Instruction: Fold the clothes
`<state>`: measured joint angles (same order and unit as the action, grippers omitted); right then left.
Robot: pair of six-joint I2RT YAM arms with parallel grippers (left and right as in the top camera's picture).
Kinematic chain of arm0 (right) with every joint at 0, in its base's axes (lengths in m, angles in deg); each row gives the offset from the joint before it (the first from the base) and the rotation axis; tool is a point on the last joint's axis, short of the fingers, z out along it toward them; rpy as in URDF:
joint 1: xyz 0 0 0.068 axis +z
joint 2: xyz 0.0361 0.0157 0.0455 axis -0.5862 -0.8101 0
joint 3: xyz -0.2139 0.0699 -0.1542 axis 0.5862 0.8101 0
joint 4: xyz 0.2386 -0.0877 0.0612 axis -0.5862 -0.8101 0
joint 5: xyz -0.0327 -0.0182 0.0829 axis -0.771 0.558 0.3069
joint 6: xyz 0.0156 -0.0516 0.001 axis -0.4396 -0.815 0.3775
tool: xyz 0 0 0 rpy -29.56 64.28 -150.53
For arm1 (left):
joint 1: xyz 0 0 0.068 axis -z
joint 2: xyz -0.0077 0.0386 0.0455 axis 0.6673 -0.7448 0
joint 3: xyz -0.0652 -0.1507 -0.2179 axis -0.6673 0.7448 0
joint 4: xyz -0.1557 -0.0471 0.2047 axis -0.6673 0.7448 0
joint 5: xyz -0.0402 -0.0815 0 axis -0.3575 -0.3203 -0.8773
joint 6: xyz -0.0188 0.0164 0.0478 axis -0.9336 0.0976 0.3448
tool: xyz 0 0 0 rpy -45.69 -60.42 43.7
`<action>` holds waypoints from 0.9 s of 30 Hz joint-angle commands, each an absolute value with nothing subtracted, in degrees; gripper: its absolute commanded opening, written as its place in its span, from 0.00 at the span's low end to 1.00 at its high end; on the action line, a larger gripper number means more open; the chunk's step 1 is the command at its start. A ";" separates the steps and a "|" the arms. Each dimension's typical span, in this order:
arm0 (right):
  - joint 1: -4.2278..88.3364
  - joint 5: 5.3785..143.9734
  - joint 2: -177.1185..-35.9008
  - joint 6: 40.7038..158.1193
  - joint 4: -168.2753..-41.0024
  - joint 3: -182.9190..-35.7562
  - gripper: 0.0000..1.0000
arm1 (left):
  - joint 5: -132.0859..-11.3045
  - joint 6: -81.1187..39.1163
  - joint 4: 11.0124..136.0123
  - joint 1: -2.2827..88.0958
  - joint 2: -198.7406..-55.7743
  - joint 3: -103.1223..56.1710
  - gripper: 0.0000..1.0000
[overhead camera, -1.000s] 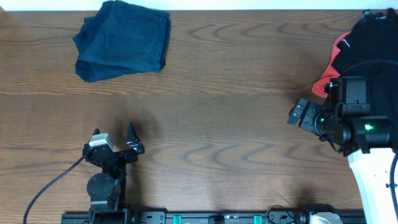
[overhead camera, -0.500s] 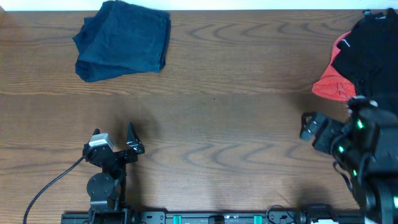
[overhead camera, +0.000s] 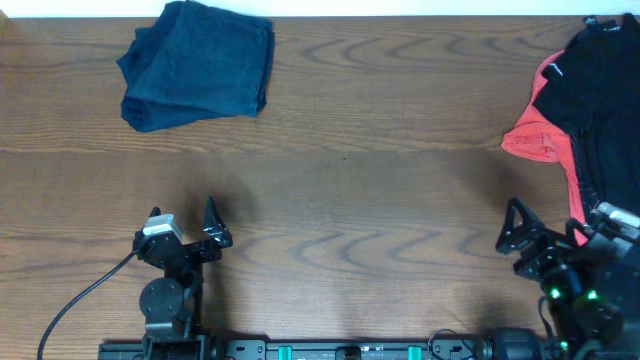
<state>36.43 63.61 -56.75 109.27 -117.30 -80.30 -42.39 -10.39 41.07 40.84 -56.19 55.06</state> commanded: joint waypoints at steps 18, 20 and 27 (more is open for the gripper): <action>35.92 71.21 -35.99 91.63 -77.00 -41.64 0.99 | -41.47 -9.87 43.34 40.93 -55.84 56.17 0.98; 35.88 71.17 -36.03 91.61 -74.01 -40.08 0.99 | -41.47 -9.84 43.34 40.93 -55.84 56.17 0.98; 35.84 69.92 -36.03 90.97 -67.60 -35.76 0.99 | -41.47 -9.84 43.34 40.93 -55.84 56.17 0.98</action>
<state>36.43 70.73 -36.53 92.37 -68.17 -37.16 -42.36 -10.37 41.13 40.84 -56.19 55.01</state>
